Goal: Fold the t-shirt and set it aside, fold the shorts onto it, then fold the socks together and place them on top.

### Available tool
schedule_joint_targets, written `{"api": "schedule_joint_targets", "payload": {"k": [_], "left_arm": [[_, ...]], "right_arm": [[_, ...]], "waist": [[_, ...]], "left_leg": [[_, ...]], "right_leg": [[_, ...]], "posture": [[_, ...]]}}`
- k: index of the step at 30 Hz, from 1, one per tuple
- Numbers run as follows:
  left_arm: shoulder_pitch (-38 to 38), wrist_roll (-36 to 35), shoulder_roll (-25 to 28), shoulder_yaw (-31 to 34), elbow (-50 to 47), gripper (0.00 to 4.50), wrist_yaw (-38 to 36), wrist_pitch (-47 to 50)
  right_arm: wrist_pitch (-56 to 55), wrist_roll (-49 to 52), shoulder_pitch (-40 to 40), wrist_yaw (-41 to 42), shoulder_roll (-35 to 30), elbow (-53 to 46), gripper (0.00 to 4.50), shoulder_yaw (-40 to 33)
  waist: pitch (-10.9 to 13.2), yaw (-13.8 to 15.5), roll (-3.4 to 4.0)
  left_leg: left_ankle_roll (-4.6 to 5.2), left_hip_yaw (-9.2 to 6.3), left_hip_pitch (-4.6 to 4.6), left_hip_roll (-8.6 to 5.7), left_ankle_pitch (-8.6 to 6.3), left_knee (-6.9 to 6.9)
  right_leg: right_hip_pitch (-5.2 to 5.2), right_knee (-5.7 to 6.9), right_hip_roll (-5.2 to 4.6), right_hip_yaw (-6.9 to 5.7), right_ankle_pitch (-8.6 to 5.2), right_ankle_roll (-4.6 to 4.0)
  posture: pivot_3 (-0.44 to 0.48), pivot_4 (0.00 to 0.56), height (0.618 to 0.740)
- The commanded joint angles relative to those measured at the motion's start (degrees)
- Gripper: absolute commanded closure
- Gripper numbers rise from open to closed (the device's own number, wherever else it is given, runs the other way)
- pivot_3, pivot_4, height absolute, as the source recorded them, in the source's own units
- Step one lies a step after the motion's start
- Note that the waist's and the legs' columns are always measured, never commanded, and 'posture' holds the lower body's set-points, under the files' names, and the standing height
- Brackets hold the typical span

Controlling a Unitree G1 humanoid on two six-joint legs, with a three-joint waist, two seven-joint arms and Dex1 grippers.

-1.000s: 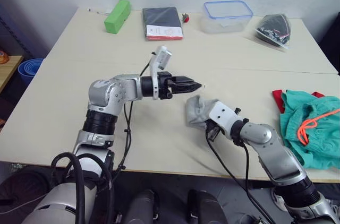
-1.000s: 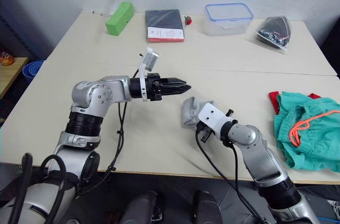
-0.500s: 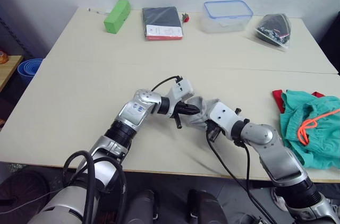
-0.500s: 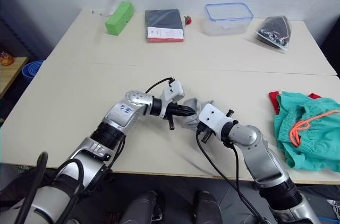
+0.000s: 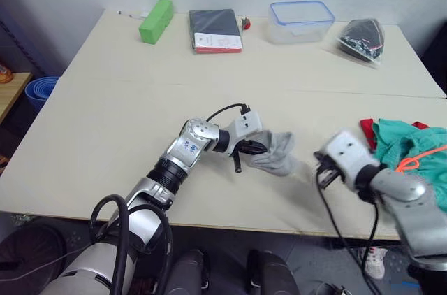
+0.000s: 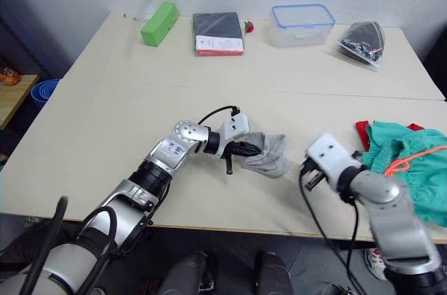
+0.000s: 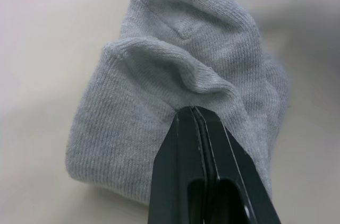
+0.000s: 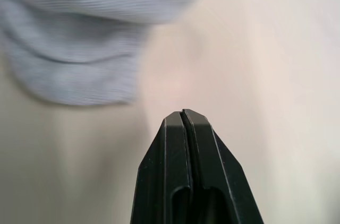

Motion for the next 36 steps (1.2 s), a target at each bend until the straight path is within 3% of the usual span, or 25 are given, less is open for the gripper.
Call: {"api": "schedule_joint_targets", "payload": {"k": [1,4,8,13,19,30,32,36], "left_arm": [[1.1,1.1,-0.4,-0.6,-1.4,4.49,-0.8,0.8],[1.2,1.4,-0.4,-0.4,-1.6,4.49,-1.0,1.0],[1.2,1.8,-0.2,-0.5,-1.8,4.49,-1.2,1.1],[1.1,2.1,-0.1,-0.5,-2.3,4.49,-1.4,1.1],[1.2,2.4,-0.3,-0.3,-2.6,4.49,-1.6,1.0],[2.2,2.4,0.1,0.0,-4.5,4.49,-2.4,1.6],[2.3,2.4,0.1,0.0,-4.4,4.49,-2.4,1.5],[2.6,2.7,0.0,-0.2,-4.1,4.49,-2.6,0.6]], "right_arm": [[4.3,7.2,-6.0,0.2,3.8,-3.9,4.5,-1.5],[7.5,10.2,-9.5,-1.0,7.0,-4.6,4.5,1.0],[5.5,7.4,-13.2,-4.8,10.9,-1.4,4.5,12.5],[1.1,3.1,-12.9,-5.6,9.0,3.2,4.5,21.2],[-4.4,-2.6,-11.0,-7.2,6.0,9.0,4.5,24.7],[-2.7,-2.3,-0.4,-7.1,0.6,4.5,4.5,14.6],[-2.1,-0.8,0.4,-7.0,1.6,3.0,4.5,12.2],[6.1,10.2,-0.5,-7.2,9.8,-3.8,4.5,1.1]], "waist": [[0.0,-0.1,0.0],[0.0,0.0,0.01],[0.0,0.0,0.01],[0.0,0.0,0.01],[0.0,0.0,0.01],[0.0,0.3,0.01],[0.0,0.3,0.01],[0.0,0.2,0.01]], "left_leg": [[-0.01,0.0,0.0,0.01,0.01,0.0],[-0.08,-0.13,0.02,0.06,0.05,-0.03],[-0.07,-0.25,-0.06,-0.05,0.03,-0.02],[0.04,-0.21,-0.08,-0.16,0.06,0.01],[0.04,-0.23,-0.04,-0.13,0.1,0.01],[0.06,-0.33,-0.05,-0.15,0.1,0.05],[0.06,-0.34,-0.05,-0.15,0.1,0.04],[0.03,-0.35,-0.05,-0.11,0.11,0.03]], "right_leg": [[-0.01,0.0,0.0,0.0,0.0,0.0],[0.0,0.04,0.02,0.03,-0.02,-0.03],[0.01,0.17,-0.06,0.03,-0.03,-0.06],[0.05,0.23,-0.05,-0.41,-0.02,-0.03],[0.12,0.22,0.0,-0.48,-0.01,-0.01],[0.24,0.06,-0.11,-0.56,0.02,0.04],[0.23,-0.03,-0.12,-0.56,0.02,0.04],[0.19,0.0,-0.1,-0.55,0.02,0.04]], "posture": [[0.0,0.15,0.74],[0.0,0.15,0.74],[0.0,0.15,0.74],[0.0,0.15,0.74],[0.0,0.15,0.74],[0.0,0.15,0.74],[0.0,0.15,0.74],[0.0,0.15,0.74]]}}
